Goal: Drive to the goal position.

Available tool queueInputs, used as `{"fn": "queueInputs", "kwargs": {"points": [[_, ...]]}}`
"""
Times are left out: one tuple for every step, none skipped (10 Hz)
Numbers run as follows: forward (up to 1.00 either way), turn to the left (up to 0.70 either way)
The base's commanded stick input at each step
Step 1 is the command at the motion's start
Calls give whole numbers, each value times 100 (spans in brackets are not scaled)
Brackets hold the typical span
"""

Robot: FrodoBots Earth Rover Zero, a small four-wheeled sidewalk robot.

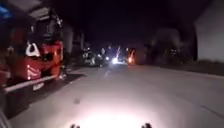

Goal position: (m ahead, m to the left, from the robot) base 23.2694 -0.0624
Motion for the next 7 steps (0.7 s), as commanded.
{"fn": "queueInputs", "kwargs": {"points": [[70, 0], [70, 0], [70, 0], [70, 0], [70, 0], [70, 0], [70, 0]]}}
